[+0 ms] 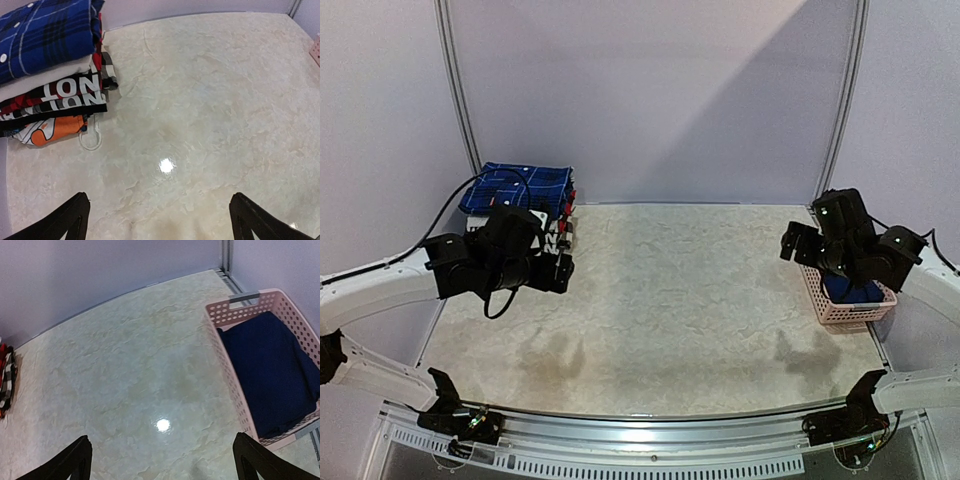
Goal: Fold and stack the mixed laundry pile
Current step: Pick up the crumpled T-shirt from the bin.
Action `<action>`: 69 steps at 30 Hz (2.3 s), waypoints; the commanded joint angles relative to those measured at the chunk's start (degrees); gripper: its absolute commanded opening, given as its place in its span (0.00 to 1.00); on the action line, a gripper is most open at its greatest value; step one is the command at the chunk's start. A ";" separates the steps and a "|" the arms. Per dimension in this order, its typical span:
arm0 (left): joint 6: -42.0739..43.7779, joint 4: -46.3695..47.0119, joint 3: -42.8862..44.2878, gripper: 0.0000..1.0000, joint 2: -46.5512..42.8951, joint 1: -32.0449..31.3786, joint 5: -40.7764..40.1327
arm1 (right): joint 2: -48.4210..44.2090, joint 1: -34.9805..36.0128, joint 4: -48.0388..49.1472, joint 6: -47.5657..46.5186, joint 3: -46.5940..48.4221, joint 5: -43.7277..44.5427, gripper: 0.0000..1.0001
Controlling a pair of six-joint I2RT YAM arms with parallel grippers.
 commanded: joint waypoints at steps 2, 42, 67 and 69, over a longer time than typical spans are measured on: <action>-1.79 1.56 -3.19 1.00 1.77 -5.39 -0.59 | 1.47 -14.35 -2.66 0.50 1.93 -4.57 0.99; -2.72 19.11 -21.18 0.99 1.07 -14.35 4.35 | 48.76 -49.42 3.66 2.10 15.39 -22.73 0.78; -2.31 20.65 -22.71 1.00 1.33 -14.35 3.70 | 44.36 -49.46 5.04 -0.99 15.27 -24.07 0.00; -2.44 20.86 -22.69 0.99 1.49 -14.35 3.74 | 41.38 -49.44 5.33 -1.32 14.63 -24.49 0.00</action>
